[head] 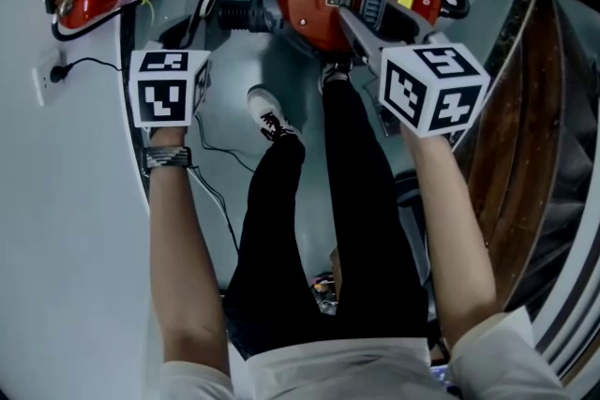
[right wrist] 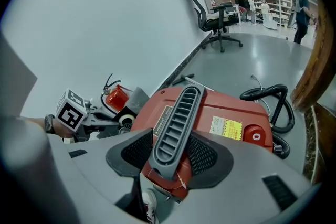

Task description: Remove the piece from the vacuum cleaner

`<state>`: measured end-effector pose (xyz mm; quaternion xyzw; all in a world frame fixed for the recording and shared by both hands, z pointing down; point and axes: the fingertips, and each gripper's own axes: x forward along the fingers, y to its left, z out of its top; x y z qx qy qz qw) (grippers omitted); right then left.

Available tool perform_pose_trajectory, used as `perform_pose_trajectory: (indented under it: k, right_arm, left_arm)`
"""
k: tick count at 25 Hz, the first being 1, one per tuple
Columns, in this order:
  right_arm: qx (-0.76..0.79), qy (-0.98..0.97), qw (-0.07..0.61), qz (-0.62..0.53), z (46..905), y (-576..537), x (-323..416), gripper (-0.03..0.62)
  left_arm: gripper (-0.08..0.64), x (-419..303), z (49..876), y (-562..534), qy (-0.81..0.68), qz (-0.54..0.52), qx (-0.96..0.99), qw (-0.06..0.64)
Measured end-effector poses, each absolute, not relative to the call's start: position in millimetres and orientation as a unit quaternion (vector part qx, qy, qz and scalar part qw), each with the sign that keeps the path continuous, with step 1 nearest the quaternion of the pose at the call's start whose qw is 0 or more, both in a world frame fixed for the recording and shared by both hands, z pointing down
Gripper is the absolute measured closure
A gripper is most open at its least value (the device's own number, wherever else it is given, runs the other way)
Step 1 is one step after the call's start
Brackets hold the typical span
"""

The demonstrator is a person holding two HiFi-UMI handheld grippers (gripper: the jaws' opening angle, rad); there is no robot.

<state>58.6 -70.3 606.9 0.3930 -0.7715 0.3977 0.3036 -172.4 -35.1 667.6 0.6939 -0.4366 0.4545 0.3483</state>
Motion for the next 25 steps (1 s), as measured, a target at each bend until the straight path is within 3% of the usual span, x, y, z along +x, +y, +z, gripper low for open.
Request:
perform_pose_trajectory:
  k: [25]
  right_arm:
    - [0.418,-0.788,0.327,0.313,539.8,-47.5,80.9,0.383]
  left_arm:
    - [0.528,-183.7,570.9,-11.8,-0.479,0.436,0.712,0.270]
